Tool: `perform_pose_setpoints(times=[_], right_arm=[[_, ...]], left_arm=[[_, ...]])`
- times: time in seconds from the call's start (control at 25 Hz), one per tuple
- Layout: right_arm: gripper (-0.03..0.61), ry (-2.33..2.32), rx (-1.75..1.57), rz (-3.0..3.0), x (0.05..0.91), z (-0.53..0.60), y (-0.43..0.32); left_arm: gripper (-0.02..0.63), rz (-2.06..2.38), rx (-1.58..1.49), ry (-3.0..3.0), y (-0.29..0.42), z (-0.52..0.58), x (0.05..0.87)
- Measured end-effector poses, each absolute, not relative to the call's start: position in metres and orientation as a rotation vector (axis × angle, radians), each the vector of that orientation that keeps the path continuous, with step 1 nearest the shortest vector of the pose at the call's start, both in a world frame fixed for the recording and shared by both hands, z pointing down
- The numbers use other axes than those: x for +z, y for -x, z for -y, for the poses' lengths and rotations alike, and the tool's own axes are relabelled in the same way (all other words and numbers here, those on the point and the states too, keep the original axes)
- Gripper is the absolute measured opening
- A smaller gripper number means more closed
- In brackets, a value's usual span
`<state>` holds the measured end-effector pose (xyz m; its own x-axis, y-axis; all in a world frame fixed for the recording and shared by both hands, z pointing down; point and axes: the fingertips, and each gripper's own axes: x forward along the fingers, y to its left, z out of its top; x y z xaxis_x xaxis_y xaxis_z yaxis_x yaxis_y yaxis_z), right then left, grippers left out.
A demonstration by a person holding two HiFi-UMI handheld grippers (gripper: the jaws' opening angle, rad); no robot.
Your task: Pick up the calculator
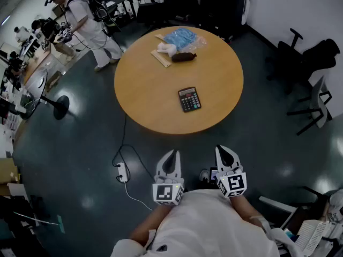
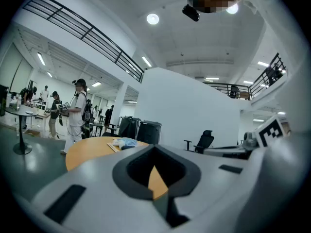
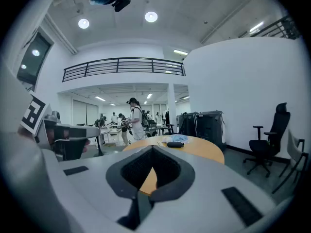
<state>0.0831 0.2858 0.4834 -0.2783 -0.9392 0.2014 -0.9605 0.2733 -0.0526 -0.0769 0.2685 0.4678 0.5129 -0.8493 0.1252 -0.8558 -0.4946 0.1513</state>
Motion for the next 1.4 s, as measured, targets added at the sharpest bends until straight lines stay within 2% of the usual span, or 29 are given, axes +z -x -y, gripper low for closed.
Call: perform_pose_setpoints(times=[0.6,1.04,1.4], right_arm=[[0.014,-1.786,0.25,2.427,0.481,-0.278,-0.085],[0.015,-1.631,0.251,2.476,0.504,-0.243,-0.131],[0.015,-1.59,0.282,2.469,0.544,-0.158,-0.131]], left_arm=[[0.006,1.462,0.055,-2.559,0.072,-0.261,0.467],[0.006,1.584,0.053,-2.453,0.046,-0.254,0.478],[0.006,1.556,0.057,-2.451,0.046,-0.172,0.498]])
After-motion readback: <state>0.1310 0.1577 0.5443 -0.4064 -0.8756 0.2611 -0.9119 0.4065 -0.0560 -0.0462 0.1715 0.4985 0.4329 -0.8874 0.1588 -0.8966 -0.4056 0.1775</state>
